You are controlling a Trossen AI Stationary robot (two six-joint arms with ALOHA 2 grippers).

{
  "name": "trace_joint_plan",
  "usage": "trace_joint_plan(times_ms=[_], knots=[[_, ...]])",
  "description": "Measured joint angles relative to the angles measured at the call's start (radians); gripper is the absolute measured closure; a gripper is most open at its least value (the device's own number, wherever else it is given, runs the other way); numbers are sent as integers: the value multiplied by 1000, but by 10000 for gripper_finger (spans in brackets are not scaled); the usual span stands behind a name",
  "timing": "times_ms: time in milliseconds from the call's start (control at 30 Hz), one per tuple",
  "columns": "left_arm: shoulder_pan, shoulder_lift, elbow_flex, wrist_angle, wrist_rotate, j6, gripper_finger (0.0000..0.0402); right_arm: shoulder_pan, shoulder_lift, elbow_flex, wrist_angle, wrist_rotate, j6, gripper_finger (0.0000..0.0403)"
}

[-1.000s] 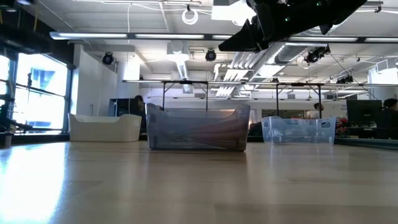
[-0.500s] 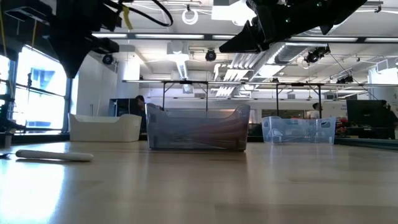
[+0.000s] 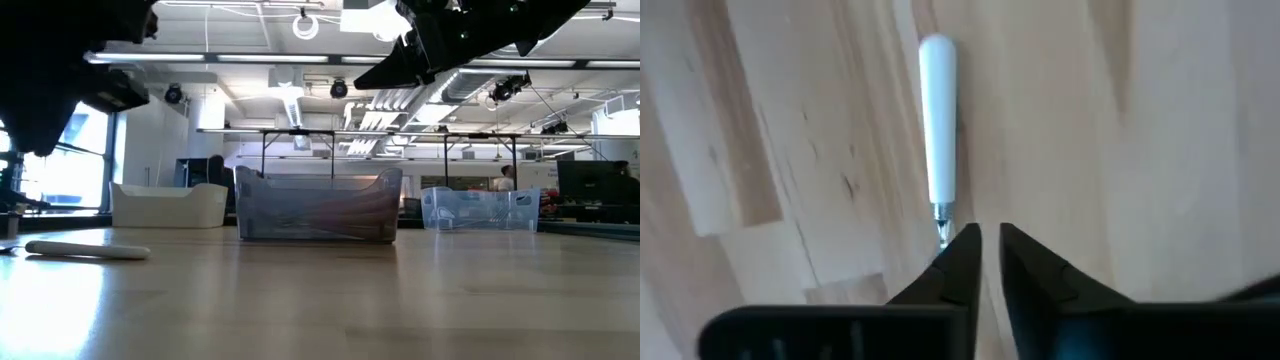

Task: Sort silverware by color (type)
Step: Put the left white fork into the white bin

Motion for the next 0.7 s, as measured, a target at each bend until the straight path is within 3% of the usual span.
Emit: trace_joint_plan(times_ms=[200,367,500,700], knots=[[-43,126,-2,-1,-5,-36,301,0,0,0,4,0,0,403],[-14,197,-2,0,-39,-35,258,0,0,0,8,0,1,403],[19,213,-2,7,-24,-44,255,0,0,0,8,0,1,403],[26,232,-2,39,68,-28,280,0,0,0,7,0,0,403]])
